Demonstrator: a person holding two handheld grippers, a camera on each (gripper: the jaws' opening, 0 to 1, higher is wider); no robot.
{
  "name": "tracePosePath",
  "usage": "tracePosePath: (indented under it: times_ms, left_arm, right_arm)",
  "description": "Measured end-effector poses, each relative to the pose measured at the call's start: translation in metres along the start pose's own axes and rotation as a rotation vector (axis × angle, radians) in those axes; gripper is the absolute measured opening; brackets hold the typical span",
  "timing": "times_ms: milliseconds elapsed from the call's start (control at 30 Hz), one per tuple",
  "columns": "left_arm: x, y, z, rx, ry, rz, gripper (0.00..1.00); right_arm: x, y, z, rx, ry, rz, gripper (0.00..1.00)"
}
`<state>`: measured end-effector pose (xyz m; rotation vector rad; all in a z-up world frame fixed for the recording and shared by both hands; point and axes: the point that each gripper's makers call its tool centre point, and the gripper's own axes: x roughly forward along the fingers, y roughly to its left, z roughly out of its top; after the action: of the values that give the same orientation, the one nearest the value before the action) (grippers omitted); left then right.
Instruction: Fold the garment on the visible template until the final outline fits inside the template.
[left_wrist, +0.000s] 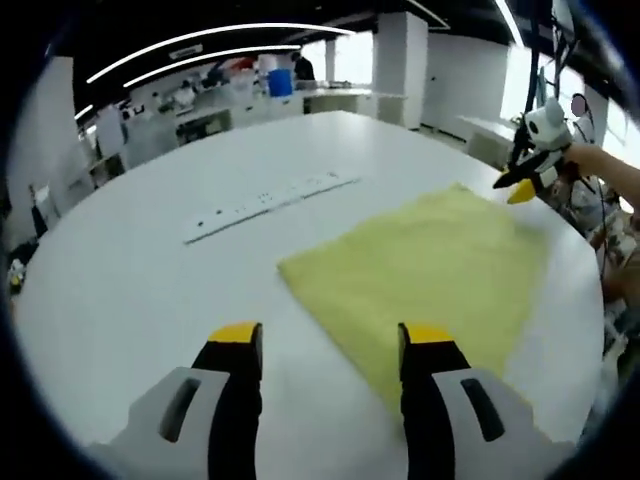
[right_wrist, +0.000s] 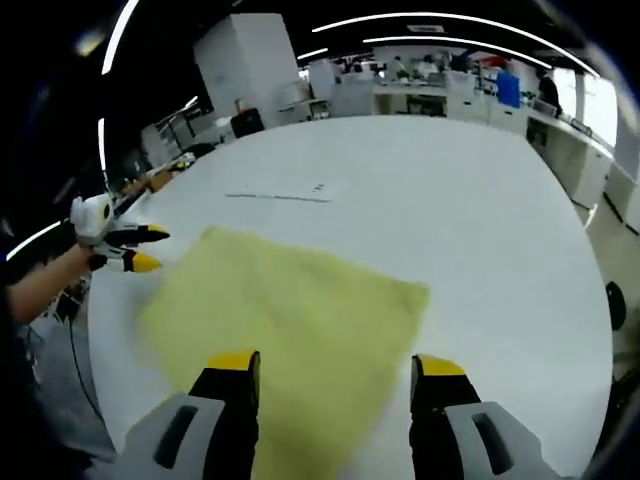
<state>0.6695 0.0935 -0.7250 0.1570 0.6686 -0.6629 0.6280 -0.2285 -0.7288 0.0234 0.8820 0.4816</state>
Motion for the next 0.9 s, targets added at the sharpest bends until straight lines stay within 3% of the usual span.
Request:
tracePosePath:
  times_ms: [567,900]
  left_arm:
    - [-0.031,-0.04,-0.042,-0.08,0.047,-0.094,0.47]
    - [-0.031,-0.057,-0.064,-0.134,0.094,-0.115,0.38]
  right_arm:
    - [-0.032,0.026,-0.05,0.02,0.035,0.037,0.51]
    - [-0.036,0.021,-0.077,0.078,0.063,0.039,0.44]
